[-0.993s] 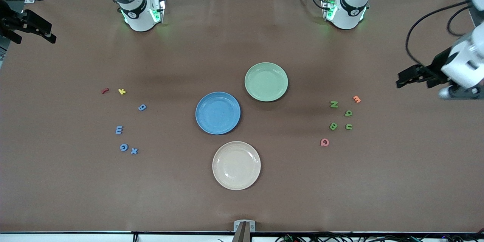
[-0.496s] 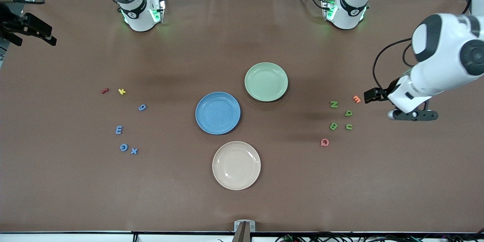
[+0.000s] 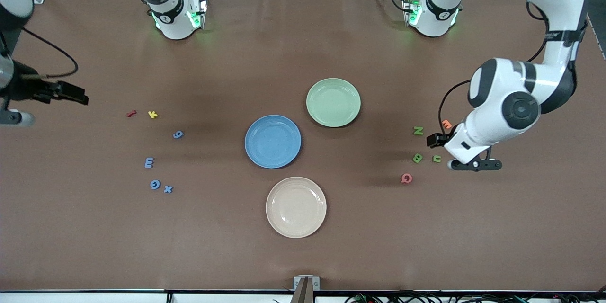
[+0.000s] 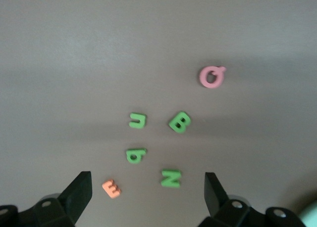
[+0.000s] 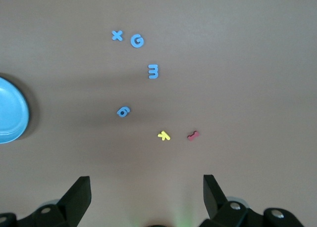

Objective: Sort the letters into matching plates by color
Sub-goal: 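Reach the right gripper to blue G while the left gripper reaches green B, then grasp the blue G with the right gripper while the left gripper grasps green B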

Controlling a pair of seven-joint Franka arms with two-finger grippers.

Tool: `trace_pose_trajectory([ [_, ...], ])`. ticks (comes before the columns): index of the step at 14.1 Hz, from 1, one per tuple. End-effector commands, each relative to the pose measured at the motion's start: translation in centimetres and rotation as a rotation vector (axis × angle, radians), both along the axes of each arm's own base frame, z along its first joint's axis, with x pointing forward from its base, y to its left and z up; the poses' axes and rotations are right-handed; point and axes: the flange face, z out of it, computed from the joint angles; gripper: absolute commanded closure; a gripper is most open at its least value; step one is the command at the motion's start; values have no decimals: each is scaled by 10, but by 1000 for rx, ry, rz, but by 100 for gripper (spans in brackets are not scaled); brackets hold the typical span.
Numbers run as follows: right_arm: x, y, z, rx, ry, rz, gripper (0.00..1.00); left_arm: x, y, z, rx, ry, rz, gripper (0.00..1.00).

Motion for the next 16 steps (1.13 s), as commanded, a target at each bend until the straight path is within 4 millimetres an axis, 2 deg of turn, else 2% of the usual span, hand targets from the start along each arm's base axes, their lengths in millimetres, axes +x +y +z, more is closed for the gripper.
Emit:
trace_pose_trajectory([
  [1, 21, -2, -36, -11, -14, 1, 0, 4, -10, -24, 42, -34, 14, 0],
  [3, 37, 0, -81, -3, -57, -6, 0, 7, -13, -48, 27, -42, 14, 0],
  [5, 47, 10, -127, 35, -92, -21, 0, 5, -16, -66, 16, -40, 10, 0],
  [8, 50, 22, -182, 40, -126, -16, 0, 3, -19, -92, -1, -50, 3, 1],
  [9, 50, 26, -200, 37, -133, -10, 0, 2, -22, -96, -4, -50, 0, 2],
  [14, 56, 29, -254, 58, -133, -36, 1, -1, -25, -119, -13, -47, 18, 8],
  [16, 59, 40, -269, 55, -146, -20, 4, -6, -30, -128, -23, -49, 21, 11],
])
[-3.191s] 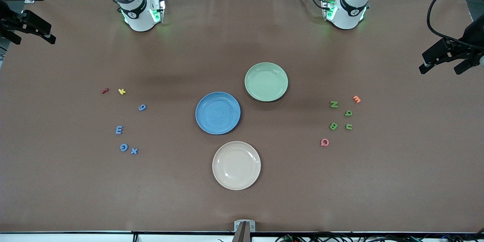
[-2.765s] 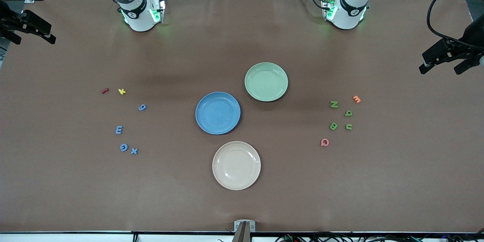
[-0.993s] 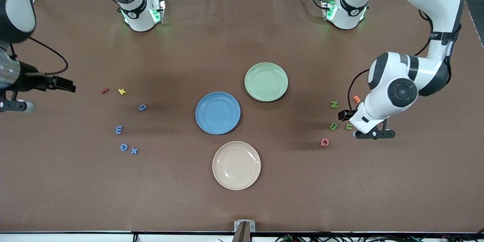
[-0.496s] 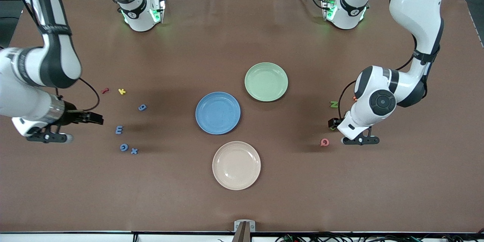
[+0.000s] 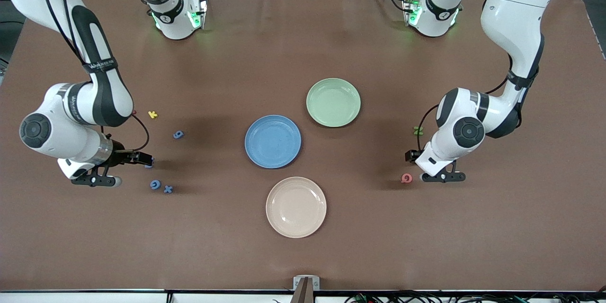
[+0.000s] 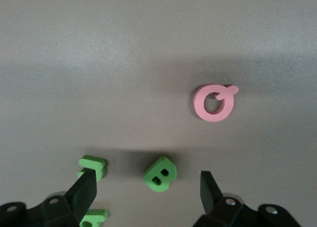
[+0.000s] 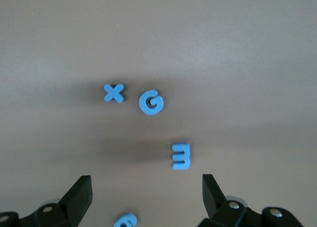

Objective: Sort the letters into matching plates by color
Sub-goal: 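Grasp the blue G with the right gripper while the left gripper grasps green B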

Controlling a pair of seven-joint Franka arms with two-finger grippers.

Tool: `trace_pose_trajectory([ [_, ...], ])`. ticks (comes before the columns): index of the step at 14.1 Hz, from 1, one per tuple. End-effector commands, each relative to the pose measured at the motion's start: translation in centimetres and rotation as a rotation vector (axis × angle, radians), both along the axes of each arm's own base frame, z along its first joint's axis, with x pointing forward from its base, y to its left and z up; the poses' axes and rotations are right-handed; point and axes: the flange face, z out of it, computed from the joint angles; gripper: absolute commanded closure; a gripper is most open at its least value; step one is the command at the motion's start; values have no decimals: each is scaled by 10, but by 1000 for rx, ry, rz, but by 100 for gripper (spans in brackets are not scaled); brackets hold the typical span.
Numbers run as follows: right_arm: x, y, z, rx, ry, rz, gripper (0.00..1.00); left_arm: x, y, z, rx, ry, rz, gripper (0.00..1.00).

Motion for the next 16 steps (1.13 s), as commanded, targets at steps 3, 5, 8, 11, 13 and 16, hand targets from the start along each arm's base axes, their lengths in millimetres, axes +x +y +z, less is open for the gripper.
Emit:
trace_pose_trajectory([
  [3, 7, 11, -29, 9, -31, 2, 18, -12, -6, -15, 3, 1, 2, 14],
  [5, 10, 9, -44, 3, -43, 7, 30, -15, -4, -18, 3, 6, 4, 19],
  [8, 15, 10, -63, -2, -52, 7, 43, -16, -4, -20, 1, 7, 4, 30],
  [11, 23, 11, -77, -4, -48, 12, 43, -16, -4, -23, 1, 10, 5, 40],
  [13, 29, 14, -80, -9, -52, 22, 43, -17, -5, -24, 1, 11, 3, 45],
  [16, 35, 15, -82, -16, -60, 30, 43, -17, -6, -27, 0, 13, 2, 60],
])
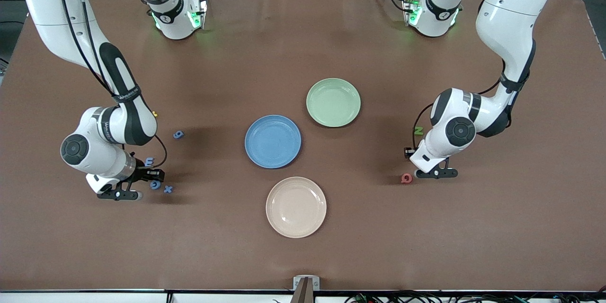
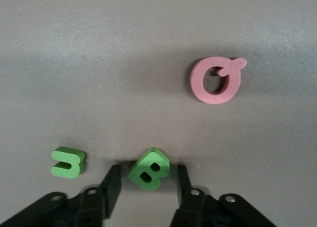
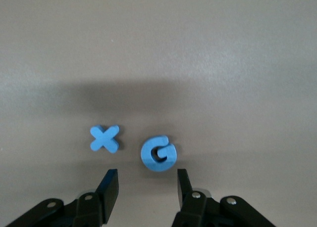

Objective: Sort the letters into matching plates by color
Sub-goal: 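Grasp the blue G with the right gripper while the left gripper grasps green B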

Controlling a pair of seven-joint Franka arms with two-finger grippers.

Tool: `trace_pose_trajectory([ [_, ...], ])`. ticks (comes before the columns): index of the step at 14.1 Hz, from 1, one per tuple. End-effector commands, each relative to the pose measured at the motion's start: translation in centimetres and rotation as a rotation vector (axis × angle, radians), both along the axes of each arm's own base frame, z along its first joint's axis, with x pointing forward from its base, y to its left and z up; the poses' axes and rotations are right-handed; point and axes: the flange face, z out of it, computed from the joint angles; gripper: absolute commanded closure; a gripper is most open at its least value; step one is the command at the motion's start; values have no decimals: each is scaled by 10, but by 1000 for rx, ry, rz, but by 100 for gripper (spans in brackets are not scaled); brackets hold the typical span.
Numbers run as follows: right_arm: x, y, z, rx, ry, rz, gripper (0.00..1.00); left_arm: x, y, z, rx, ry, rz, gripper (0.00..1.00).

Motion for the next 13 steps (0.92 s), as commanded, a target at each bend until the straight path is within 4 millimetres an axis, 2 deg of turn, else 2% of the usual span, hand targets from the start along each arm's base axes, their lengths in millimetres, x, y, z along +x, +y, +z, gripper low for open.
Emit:
trace_pose_trajectory([
  [1, 10, 1, -3, -4, -7, 13, 43, -2, -2, -3, 4, -16, 3, 64],
  [3, 13, -1, -6, -24, -8, 31, 43, -1, -2, -3, 3, -19, 3, 72],
  [5, 14, -1, -9, -27, -7, 33, 43, -1, -3, -1, 3, -21, 2, 74],
  [10, 14, -1, -16, -29, -10, 34, 43, 1, -3, 6, 4, -29, 2, 74],
  [13, 15, -4, -19, -40, -17, 40, 43, 4, -1, 10, 3, -36, 0, 67],
])
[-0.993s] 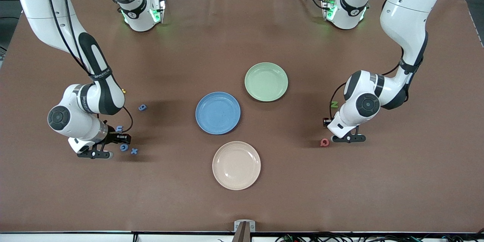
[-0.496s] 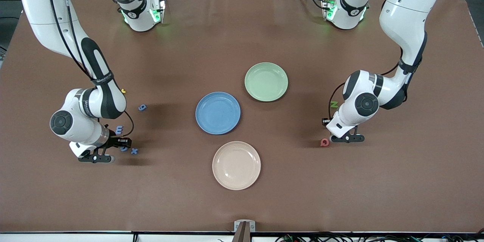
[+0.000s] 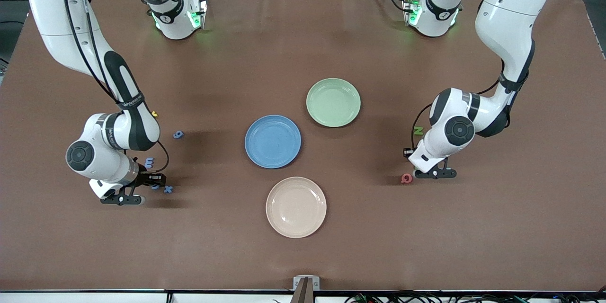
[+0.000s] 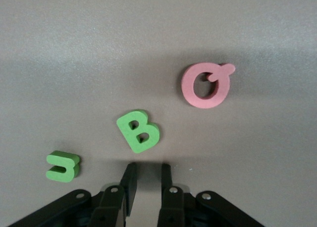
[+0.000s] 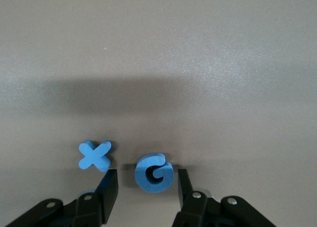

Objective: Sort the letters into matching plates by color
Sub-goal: 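Grasp the blue G with the right gripper while the left gripper grasps green B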

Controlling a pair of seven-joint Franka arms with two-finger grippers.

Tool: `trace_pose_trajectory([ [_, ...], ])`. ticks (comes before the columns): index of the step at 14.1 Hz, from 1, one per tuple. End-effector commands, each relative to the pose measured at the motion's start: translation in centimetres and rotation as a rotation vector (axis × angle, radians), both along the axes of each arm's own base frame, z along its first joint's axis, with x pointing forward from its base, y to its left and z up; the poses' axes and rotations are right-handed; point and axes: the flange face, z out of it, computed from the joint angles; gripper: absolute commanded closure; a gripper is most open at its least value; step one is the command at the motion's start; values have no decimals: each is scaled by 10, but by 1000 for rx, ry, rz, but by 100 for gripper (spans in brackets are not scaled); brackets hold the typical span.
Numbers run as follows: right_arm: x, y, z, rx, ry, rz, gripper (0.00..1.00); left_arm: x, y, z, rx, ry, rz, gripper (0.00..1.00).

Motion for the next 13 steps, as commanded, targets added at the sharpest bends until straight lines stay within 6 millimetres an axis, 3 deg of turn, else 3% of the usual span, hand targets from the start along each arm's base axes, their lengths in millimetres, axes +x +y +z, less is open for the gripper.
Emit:
trace_pose_trajectory([
  [1, 7, -5, -5, -21, -13, 18, 43, 4, 1, 9, 10, -26, 2, 67],
  [10, 11, -3, -12, -23, -16, 16, 44, 26, 2, 26, -10, -78, 71, 66],
  [13, 10, -3, -12, -24, -14, 21, 79, 28, 1, 21, -11, -76, 117, 61],
])
